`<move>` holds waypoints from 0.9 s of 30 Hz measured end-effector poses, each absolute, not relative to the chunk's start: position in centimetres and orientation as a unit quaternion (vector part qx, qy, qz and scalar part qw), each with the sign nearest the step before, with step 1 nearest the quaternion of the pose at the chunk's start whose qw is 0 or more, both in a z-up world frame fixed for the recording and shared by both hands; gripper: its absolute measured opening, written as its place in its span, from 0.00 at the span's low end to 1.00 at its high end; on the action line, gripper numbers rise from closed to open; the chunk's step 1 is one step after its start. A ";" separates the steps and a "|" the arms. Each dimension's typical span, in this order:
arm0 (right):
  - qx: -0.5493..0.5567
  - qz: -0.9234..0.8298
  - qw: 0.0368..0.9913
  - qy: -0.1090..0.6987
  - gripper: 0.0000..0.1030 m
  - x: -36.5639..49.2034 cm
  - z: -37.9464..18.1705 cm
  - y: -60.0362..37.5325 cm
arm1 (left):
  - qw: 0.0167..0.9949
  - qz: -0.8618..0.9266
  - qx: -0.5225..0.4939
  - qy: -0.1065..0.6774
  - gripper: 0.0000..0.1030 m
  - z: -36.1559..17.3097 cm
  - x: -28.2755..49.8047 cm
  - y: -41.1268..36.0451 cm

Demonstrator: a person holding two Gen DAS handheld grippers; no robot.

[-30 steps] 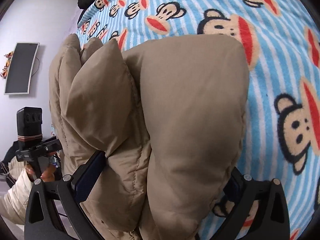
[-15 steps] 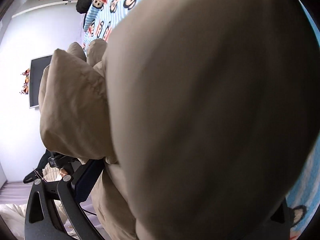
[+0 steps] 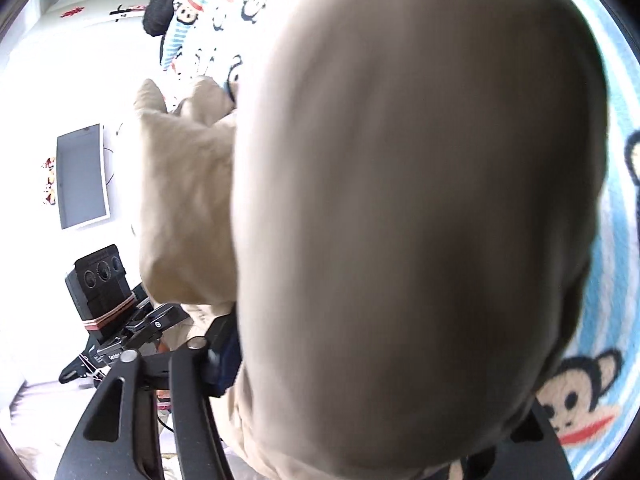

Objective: Fold large clothes

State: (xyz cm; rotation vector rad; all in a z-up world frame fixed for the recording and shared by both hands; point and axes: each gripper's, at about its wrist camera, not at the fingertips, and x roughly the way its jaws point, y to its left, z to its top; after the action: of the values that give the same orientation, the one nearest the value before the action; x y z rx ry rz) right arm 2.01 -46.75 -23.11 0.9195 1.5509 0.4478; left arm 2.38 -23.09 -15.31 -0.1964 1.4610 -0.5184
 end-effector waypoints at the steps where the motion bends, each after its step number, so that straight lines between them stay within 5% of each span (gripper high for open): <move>1: 0.401 0.198 0.600 0.663 0.57 1.8 -22.8 -46.6 | 0.716 -0.233 -0.081 0.653 0.76 -14.5 2.3 -23.4; 13: 0.404 0.229 0.621 0.631 0.57 1.7 -19.0 -43.9 | 0.761 -0.228 -0.048 0.606 0.76 -8.8 2.1 -21.6; 27: 0.370 0.236 0.662 0.607 0.58 4.9 -16.1 -30.5 | 0.789 -0.218 -0.050 0.572 0.76 -7.4 7.9 -4.3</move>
State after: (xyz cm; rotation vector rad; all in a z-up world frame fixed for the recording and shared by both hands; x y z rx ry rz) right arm 4.88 -30.49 -16.11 0.8359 1.3726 0.5338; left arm 7.85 -4.34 -7.44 -0.1079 1.2315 -0.4693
